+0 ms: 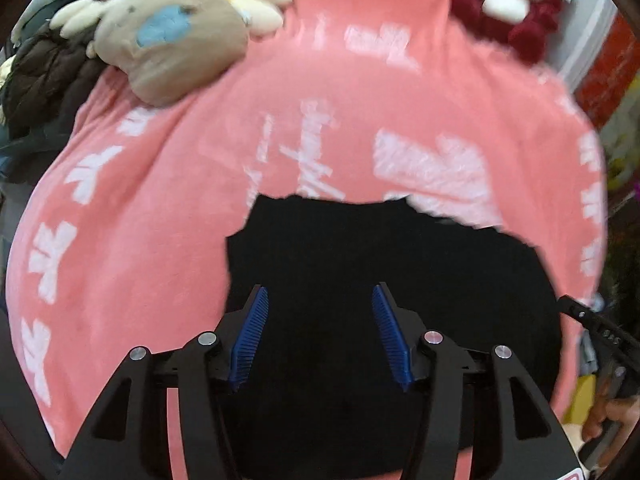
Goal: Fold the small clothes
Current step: 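Lay the folded hem down and open both tools, withdrawing them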
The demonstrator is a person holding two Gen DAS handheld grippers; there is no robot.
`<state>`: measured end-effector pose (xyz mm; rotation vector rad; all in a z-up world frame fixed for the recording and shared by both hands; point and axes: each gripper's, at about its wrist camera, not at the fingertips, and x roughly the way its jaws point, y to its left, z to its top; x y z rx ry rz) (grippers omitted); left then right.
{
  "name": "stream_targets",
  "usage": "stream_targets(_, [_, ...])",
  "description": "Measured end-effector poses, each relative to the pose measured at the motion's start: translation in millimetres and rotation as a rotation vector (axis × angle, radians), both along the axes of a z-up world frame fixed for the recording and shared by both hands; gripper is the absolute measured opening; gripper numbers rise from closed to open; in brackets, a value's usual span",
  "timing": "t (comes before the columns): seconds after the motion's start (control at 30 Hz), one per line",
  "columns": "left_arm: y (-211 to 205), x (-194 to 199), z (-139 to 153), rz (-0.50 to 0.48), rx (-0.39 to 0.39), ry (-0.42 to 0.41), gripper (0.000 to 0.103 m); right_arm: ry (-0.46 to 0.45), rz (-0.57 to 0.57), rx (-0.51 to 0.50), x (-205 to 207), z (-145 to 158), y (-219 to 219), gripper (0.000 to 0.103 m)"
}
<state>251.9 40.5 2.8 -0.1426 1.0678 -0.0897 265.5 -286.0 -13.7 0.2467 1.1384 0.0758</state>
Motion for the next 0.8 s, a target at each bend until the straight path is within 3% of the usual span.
stream_targets(0.07, [-4.3,30.3,-34.5,0.016,0.041,0.086,0.051,0.047,-0.009,-0.043,24.7,-25.6,-3.0,0.011])
stream_targets(0.13, [1.5,45.2,-53.8,0.050,0.046,0.105,0.055,0.031,-0.058,-0.029,34.1,-22.3,-14.3,0.010])
stream_targets(0.27, [11.7,51.9,-41.4,0.075,0.039,0.065,0.052,-0.026,-0.150,0.051,11.7,11.1,-40.9,0.021])
stream_targets(0.37, [23.1,32.0,-22.2,0.053,-0.065,0.010,0.052,-0.024,-0.151,0.068,-39.3,19.3,-52.3,0.023])
stream_targets(0.53, [24.7,-39.8,-13.8,-0.011,-0.063,-0.013,0.055,0.085,-0.162,0.092,-118.5,-5.7,-52.1,0.026])
stream_targets(0.6, [20.1,-62.7,-19.9,-0.024,-0.054,0.004,0.055,0.111,-0.158,0.079,-129.6,-19.4,-45.5,0.047])
stream_targets(0.63, [18.0,-74.6,-25.0,-0.025,-0.048,0.017,0.055,0.119,-0.145,0.066,-131.2,-26.3,-42.5,0.047])
stream_targets(0.7, [13.5,-91.4,-37.1,-0.021,-0.040,0.057,0.057,0.128,-0.113,0.039,-131.0,-38.9,-37.3,0.029])
stream_targets(0.73, [11.9,-95.7,-42.1,-0.017,-0.028,0.083,0.057,0.121,-0.118,0.028,-131.1,-38.2,-37.4,0.027])
stream_targets(0.77, [10.4,-99.9,-47.9,-0.015,-0.008,0.112,0.057,0.117,-0.128,0.022,-131.6,-32.4,-38.5,0.013])
stream_targets(0.8, [10.0,-104.4,-49.6,-0.011,0.011,0.120,0.057,0.105,-0.132,0.021,-133.5,-24.7,-38.7,0.009])
